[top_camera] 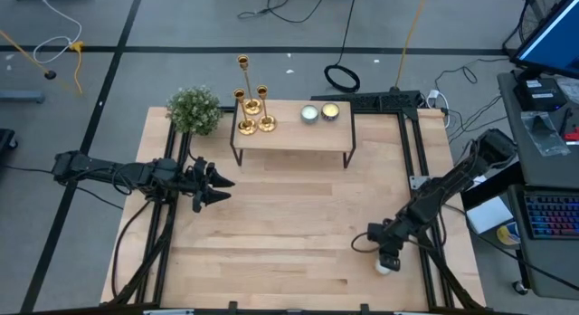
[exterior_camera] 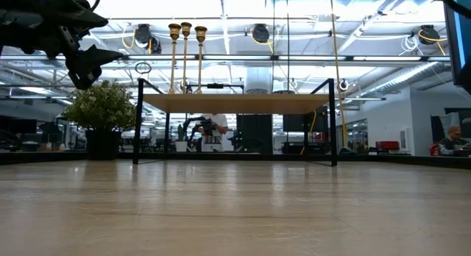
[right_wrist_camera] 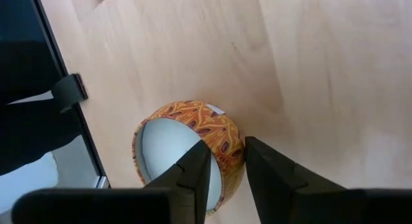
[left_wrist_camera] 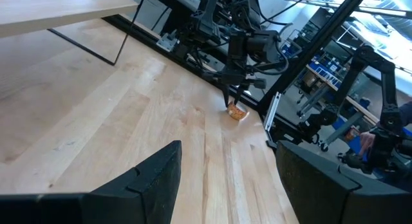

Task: Pick & Place candle stick holders
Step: Put the orange scented candle on the shelf

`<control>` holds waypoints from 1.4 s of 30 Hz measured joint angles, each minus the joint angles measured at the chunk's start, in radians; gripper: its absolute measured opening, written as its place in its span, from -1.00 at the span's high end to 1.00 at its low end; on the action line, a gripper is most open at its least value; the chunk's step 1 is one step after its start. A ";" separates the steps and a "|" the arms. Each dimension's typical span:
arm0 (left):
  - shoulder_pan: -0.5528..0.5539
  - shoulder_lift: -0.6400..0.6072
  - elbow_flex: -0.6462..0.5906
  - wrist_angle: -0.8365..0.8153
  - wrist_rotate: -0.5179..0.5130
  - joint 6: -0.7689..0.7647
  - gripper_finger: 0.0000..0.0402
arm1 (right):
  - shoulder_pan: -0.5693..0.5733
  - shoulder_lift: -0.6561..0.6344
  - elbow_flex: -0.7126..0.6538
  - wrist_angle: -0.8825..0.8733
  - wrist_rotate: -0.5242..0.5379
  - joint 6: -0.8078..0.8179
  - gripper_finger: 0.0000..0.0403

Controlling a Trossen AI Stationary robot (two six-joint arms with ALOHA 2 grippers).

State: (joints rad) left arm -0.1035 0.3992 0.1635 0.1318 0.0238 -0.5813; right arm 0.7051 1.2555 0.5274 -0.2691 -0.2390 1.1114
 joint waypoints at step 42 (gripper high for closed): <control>0.000 0.000 0.000 0.000 -0.001 0.001 -0.26 | -0.329 -0.150 0.012 -0.002 -0.158 -0.244 1.00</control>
State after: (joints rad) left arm -0.1033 0.3992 0.1635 0.1318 0.0232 -0.5805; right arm 0.3766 1.1055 0.5397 -0.2715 -0.3969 0.8675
